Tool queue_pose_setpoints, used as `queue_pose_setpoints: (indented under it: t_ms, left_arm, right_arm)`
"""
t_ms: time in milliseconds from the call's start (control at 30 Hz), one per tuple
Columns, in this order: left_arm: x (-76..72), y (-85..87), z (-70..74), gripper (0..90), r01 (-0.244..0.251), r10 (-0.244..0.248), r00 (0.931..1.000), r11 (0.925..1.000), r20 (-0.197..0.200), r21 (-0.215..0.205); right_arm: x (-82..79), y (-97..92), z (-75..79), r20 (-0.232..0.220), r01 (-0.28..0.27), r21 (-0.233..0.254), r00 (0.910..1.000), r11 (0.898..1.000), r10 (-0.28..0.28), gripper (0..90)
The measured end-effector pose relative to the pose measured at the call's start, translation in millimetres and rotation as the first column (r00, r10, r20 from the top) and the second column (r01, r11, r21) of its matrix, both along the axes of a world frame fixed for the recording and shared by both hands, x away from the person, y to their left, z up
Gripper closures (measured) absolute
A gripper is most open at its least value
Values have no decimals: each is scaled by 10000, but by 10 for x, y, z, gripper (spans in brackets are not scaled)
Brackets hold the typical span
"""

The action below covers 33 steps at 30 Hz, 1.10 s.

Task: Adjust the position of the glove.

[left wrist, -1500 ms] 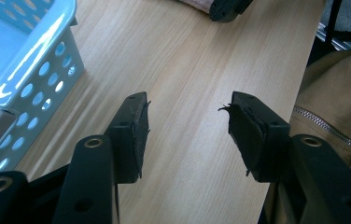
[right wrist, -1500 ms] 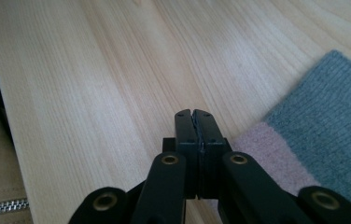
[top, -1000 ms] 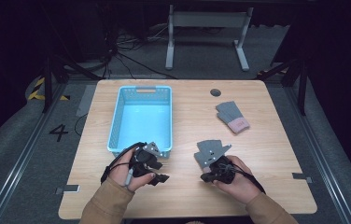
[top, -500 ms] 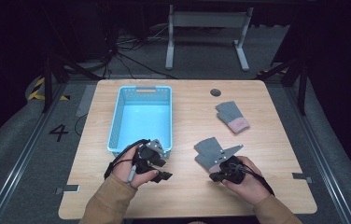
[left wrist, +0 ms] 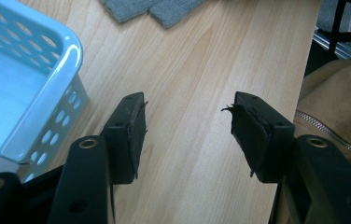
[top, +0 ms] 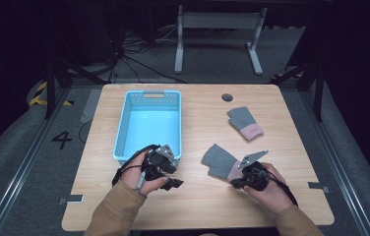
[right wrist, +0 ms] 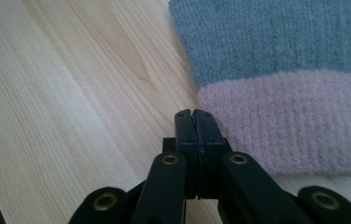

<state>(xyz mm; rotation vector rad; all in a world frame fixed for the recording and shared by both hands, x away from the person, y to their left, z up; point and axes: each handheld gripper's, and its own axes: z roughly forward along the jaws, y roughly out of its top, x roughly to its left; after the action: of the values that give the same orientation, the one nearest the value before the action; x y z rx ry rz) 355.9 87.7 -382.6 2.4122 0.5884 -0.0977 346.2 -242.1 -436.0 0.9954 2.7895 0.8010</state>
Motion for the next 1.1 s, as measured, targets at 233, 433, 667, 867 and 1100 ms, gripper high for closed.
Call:
queue_pose_setpoints:
  t_ms: [233,433,667,867,1100]
  left_arm:
    - [-6,29,-2,455,-89,89,10000,9999,43,-47]
    - [-14,46,-1,454,-120,120,9999,9999,25,-39]
    - [-26,75,-11,450,-228,228,9997,9997,41,-34]
    - [-30,107,-13,449,-339,339,9994,9994,74,-26]
    - [-29,122,5,448,-358,359,9993,9993,92,-110]
  right_arm:
    - [48,-63,-7,33,218,-42,9998,9998,-218,900]
    - [87,-124,-16,76,443,-111,9990,9990,-442,900]
    - [151,-206,-23,138,724,-89,9973,9973,-723,900]
    - [201,-248,-25,262,892,-93,9957,9960,-889,900]
    - [222,-280,-21,295,990,-71,9947,9951,-988,900]
